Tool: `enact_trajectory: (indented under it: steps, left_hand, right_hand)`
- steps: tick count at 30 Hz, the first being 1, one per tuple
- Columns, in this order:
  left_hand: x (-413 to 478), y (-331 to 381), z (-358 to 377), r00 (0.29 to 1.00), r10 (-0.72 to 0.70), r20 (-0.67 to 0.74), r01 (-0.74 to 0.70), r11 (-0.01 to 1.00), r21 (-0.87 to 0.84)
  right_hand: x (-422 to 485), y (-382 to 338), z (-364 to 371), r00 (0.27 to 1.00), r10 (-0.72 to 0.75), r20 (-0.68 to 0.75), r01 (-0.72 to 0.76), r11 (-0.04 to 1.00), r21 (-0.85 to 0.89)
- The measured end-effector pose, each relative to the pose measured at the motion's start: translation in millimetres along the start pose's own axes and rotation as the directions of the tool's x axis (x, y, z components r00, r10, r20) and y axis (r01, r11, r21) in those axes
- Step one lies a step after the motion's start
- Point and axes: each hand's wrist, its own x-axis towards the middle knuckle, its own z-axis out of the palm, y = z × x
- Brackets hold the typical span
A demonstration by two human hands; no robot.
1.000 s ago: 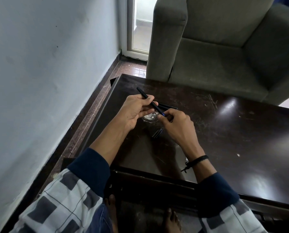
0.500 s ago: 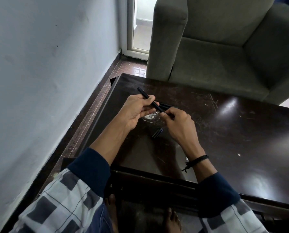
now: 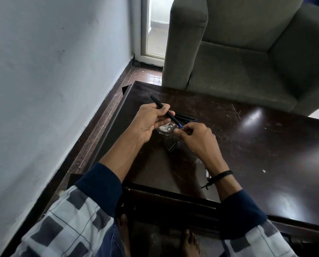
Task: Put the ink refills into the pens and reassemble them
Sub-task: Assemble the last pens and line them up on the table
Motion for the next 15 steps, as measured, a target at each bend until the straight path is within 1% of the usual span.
enact_trajectory:
  steps: [4, 6, 10, 15]
  left_hand:
    - [4, 1, -3, 0.998, 0.011, -0.064, -0.014, 0.999, -0.051]
    - [4, 2, -5, 0.996, 0.016, -0.084, -0.022, 0.997, -0.070]
    - [3, 3, -6, 0.996, 0.014, -0.092, -0.023, 0.995, -0.093]
    - [4, 2, -7, 0.995, 0.010, -0.102, -0.020, 0.995, -0.094]
  right_hand:
    - [1, 4, -3, 1.000, 0.014, 0.020, -0.013, 0.999, -0.047]
    - [2, 6, -6, 0.998, 0.016, 0.058, -0.011, 0.997, -0.078]
    - [4, 12, -13, 0.980, 0.076, 0.182, -0.048, 0.987, -0.155]
    - [5, 16, -16, 0.971, 0.091, 0.222, -0.048, 0.980, -0.195]
